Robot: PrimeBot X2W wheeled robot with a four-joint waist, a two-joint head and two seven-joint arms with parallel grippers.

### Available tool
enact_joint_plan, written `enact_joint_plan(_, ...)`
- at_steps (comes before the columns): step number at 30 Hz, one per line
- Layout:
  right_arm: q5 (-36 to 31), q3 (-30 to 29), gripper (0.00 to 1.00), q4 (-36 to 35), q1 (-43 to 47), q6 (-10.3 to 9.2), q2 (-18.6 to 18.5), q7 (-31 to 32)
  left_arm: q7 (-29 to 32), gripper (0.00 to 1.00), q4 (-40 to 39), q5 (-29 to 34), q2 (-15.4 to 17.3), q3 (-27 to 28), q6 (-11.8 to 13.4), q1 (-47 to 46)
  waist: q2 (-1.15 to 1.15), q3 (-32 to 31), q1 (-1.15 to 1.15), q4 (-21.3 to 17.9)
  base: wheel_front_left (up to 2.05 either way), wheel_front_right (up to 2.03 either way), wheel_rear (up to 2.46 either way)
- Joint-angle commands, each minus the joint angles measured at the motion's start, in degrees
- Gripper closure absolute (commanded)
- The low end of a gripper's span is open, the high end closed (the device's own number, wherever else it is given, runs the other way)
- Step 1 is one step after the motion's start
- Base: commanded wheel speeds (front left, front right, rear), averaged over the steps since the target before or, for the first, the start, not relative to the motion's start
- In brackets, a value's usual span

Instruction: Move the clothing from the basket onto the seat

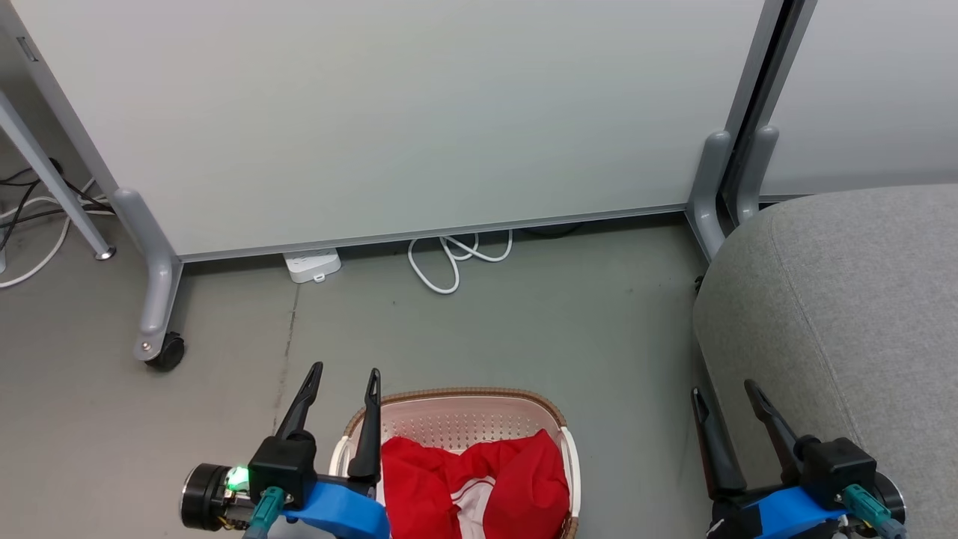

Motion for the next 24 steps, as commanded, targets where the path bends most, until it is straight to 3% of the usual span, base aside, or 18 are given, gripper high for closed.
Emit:
enact_joint_plan(1, 0.07, 0.04, 0.0, 0.18, -0.43, 0.03, -0.32, -0.22, -0.28, 0.0, 0.43, 0.08, 0.11, -0.44, -0.57, -1.12, 0.0, 0.18, 0.0, -0.16, 0.0, 0.0, 0.0)
enact_joint_plan(13, 0.55, 0.93, 0.0, -1.04, -2.98, 0.03, -0.31, -0.22, -0.23, 0.0, 8.72, 0.44, 0.1, -4.37, -5.23, -9.96, 0.0, 5.57, 0.0, -4.69, 0.0, 0.0, 0.0)
enact_joint_plan(24, 1.18, 2.44, 0.0, -3.24, -8.97, 0.03, -0.28, -0.22, -0.23, 0.0, 22.79, -0.89, 1.43, -13.87, -6.02, -22.58, 0.0, 17.08, 0.0, -10.44, 0.0, 0.0, 0.0)
